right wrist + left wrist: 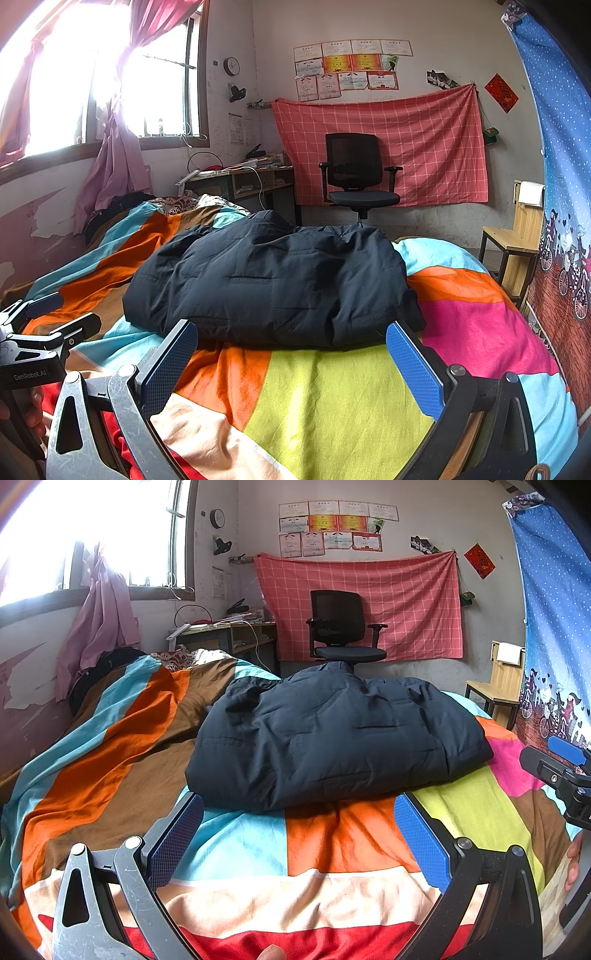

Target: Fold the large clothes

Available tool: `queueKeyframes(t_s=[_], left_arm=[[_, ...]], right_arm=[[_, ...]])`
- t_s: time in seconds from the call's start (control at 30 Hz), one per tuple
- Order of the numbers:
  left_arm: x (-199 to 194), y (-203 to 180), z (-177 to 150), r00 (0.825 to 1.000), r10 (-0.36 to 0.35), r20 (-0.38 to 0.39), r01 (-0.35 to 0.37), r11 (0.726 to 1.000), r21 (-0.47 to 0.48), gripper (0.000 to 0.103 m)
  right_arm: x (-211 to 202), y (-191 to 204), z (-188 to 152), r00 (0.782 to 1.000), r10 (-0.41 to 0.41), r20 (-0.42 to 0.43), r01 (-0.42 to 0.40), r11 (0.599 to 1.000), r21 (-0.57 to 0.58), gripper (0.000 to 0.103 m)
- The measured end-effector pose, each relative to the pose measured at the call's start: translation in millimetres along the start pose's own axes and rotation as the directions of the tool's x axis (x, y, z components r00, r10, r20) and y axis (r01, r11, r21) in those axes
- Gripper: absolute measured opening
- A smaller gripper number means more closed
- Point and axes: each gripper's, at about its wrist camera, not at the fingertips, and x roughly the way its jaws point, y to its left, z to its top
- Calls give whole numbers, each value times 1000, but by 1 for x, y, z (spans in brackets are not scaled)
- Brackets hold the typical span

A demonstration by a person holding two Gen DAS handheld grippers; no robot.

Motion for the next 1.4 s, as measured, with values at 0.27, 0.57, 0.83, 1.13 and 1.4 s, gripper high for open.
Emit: queueKeyframes(t_s=[0.27,0.57,0.83,1.13,1.4], left_arm=[[-1,0,0,1000,0,1,0,1000,-1,101],[-1,-1,0,1000,0,1,0,1000,-1,101],[-1,-1,-1,1000,1,1,-1,1000,-2,101],[0,-4,0,1000,0,-1,0,1000,-1,101],[0,-8,1,1000,-4,-2,4,1000,-11,101]], right_arm=[[0,0,0,1000,0,0,0,1000,0,103],[0,0,-1,1000,0,0,0,1000,0,103],[0,1,0,1000,0,0,0,1000,0,103],[0,0,-1,1000,0,-1,0,1000,-2,103],[0,1,-1,1000,-1,-1,1,1000,0,103]])
